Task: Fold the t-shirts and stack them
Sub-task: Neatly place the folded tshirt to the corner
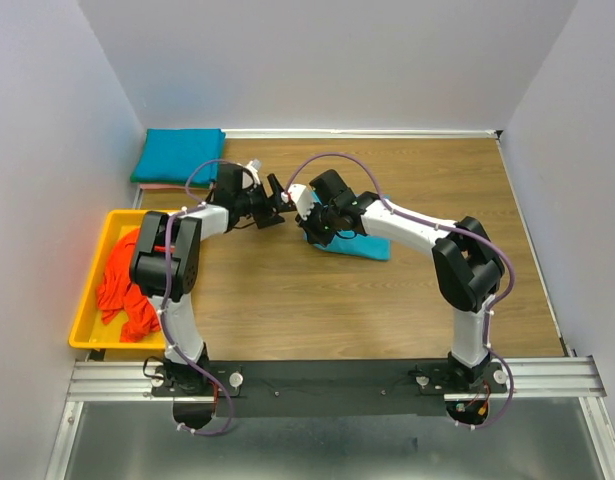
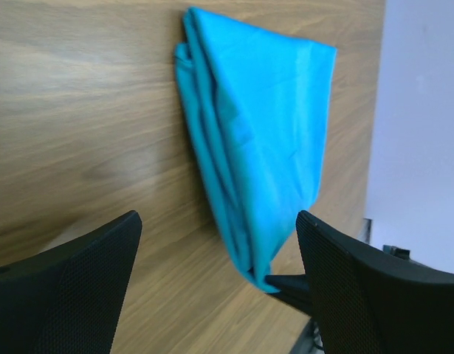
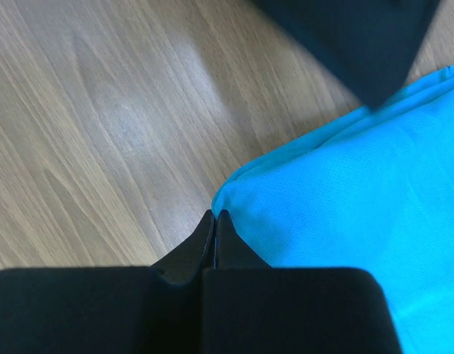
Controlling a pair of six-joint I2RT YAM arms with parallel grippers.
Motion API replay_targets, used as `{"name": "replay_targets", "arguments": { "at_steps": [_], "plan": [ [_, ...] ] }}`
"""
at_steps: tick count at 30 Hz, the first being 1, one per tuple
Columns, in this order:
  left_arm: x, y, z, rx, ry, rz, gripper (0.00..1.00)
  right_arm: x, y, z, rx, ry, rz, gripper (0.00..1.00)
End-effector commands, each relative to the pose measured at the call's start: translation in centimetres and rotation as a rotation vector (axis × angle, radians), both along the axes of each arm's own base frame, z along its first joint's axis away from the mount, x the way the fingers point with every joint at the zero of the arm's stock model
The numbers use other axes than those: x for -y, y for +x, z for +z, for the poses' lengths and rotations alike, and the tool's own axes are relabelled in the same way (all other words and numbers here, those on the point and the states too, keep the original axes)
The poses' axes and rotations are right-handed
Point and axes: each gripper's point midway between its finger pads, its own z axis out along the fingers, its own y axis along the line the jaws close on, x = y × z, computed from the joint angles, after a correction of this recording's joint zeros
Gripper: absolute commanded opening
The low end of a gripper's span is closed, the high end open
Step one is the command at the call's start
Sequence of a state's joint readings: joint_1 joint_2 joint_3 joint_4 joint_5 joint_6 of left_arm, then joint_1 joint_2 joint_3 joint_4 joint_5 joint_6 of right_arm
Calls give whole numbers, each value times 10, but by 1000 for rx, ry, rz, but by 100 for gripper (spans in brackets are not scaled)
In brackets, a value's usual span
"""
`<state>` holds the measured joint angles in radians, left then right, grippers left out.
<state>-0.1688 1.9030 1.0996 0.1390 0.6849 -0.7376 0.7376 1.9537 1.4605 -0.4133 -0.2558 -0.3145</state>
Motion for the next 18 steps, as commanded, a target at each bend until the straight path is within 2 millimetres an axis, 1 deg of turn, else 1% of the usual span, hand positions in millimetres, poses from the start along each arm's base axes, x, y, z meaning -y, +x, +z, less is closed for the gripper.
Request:
{"name": "replay_targets", "arguments": {
  "at_steps": [1,4,7,8,11,14,16,17,18],
  "plan": [
    [31,-8,7,-37,-133,0,93,-8,4,19,19,55,-11,0],
    [45,-15,2,-60,-157,-5,94,-9,8,21,23,58,-26,1],
    [53,-22,-7,-92,-156,3,93,-11,10,23,26,62,-34,0],
    [60,-26,-8,-108,-163,0,94,-12,11,23,29,61,-34,1],
    [65,-33,-21,-156,-168,32,94,-13,12,25,25,69,-41,1],
    [69,-31,-27,-180,-184,51,93,-14,12,25,19,74,-45,1],
    [71,-22,-25,-162,-184,73,87,-15,12,24,16,74,-48,1],
    [71,-14,-27,-151,-174,94,84,-15,11,23,11,73,-48,1],
    [72,-11,-27,-149,-173,100,81,-16,12,24,11,76,-50,1]
  ]
}}
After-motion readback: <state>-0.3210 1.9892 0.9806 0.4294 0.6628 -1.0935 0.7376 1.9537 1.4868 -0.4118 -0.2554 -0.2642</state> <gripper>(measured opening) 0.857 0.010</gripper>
